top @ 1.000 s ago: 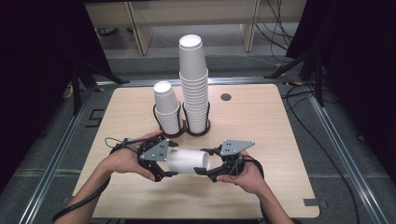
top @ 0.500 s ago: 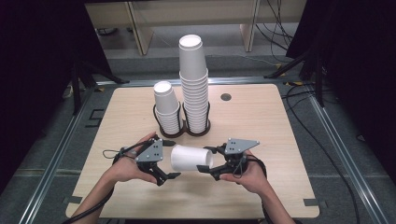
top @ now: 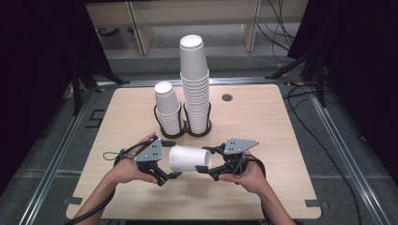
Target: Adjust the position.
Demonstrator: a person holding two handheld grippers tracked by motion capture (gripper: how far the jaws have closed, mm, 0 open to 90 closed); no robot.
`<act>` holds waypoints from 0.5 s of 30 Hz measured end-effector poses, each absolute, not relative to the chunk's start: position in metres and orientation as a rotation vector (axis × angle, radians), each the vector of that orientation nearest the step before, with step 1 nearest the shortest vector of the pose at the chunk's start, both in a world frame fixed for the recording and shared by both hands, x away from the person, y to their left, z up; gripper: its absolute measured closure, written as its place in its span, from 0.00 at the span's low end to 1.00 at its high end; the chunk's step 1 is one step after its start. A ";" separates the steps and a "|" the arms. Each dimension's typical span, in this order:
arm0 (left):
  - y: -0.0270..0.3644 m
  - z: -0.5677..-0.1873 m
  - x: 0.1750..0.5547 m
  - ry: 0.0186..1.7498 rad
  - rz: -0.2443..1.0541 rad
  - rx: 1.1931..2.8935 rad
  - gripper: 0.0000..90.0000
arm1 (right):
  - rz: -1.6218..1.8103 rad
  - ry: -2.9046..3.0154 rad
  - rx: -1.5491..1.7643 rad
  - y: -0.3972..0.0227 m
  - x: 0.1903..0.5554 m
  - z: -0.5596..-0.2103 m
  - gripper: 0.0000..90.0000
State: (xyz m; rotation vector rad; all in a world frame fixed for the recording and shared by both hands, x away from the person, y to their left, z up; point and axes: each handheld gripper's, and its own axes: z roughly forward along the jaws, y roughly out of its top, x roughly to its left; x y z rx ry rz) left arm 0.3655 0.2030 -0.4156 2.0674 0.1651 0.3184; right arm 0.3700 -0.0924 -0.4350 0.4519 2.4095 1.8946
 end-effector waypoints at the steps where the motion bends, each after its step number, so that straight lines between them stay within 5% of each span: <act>1: 0.203 -0.416 0.366 0.162 0.318 2.056 0.00 | 1.904 2.412 0.453 -0.092 0.370 -0.435 0.30; 15: 0.206 -0.421 0.370 0.157 0.260 1.995 0.00 | 1.999 2.400 0.408 -0.092 0.370 -0.433 0.30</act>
